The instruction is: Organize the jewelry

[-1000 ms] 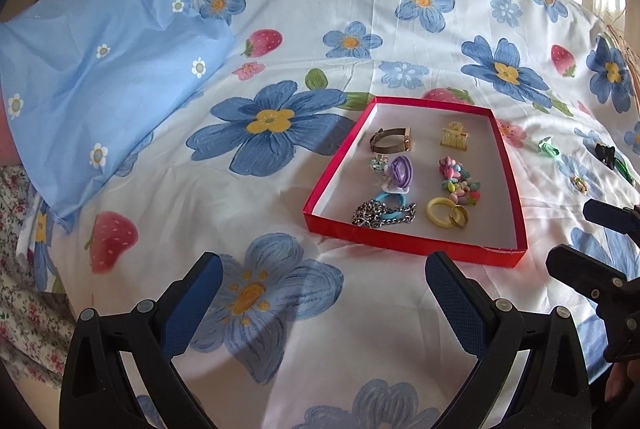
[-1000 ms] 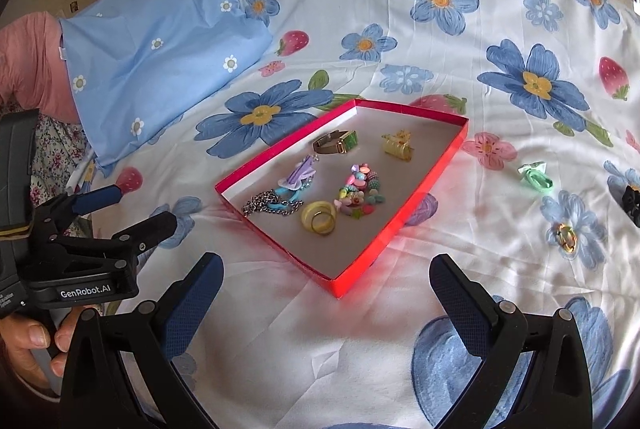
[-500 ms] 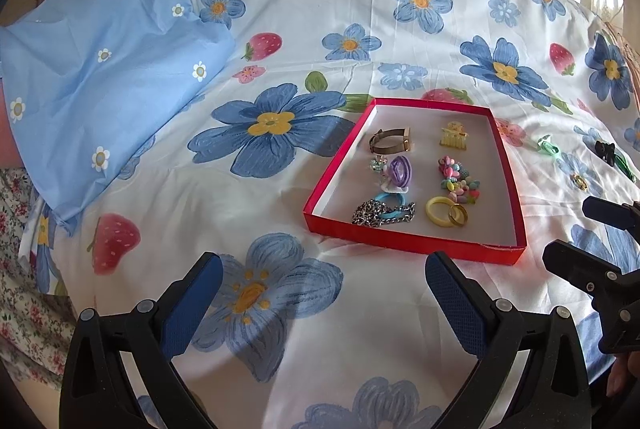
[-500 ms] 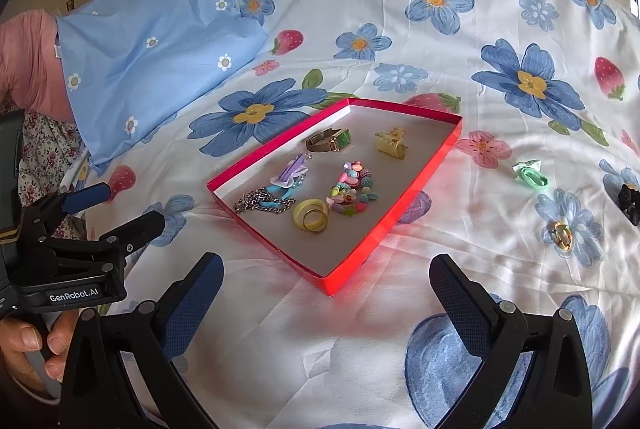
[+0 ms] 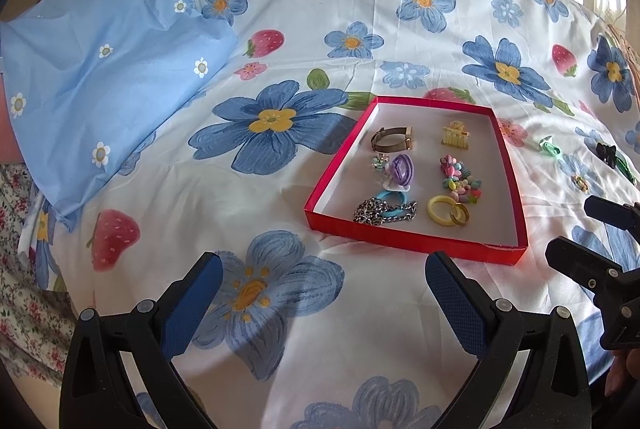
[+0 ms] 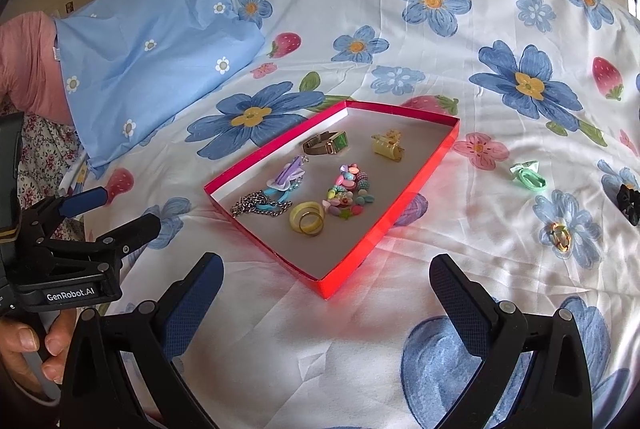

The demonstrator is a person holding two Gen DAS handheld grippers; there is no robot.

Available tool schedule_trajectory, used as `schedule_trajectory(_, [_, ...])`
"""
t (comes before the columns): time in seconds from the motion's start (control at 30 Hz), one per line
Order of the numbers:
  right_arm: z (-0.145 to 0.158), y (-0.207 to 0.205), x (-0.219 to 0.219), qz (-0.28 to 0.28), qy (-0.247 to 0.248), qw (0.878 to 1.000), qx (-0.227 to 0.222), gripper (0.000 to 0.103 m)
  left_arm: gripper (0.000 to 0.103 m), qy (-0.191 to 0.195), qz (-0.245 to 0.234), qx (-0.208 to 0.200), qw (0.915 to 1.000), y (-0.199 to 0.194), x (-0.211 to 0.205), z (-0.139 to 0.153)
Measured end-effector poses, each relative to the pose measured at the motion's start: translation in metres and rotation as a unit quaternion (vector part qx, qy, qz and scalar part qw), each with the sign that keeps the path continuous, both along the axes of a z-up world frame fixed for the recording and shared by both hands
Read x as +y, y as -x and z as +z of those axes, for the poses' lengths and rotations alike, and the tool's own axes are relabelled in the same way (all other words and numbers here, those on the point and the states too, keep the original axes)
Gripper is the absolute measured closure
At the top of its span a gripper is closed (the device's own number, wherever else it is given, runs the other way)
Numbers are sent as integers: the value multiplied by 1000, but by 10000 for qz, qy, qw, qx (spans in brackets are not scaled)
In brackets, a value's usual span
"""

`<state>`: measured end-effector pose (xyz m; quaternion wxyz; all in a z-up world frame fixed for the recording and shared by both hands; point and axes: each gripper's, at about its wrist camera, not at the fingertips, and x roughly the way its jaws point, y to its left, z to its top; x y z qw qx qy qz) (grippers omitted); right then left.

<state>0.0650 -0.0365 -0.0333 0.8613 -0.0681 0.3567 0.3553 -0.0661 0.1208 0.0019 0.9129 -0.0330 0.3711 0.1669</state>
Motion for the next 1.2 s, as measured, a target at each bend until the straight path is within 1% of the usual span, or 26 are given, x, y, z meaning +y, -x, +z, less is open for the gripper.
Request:
schedule_trajectory(0.43, [5,3,2,33,-17,10000,-79,0,1,-37,-49,-52,10000,2,-3,0])
schedule_trajectory(0.67, [6,3,2,33,-20,10000,-75,0,1,-46,-54,-58,10000,3,-3,2])
schedule_trajectory(0.8, [6,3,2,36,-20,10000,-79,0,1,-120,-42,-50,9999,3,-4,2])
schedule_trajectory(1.2, [7,4,3,31,-25,10000,-82,0,1,-118,-53,-44,9999,3,-5,2])
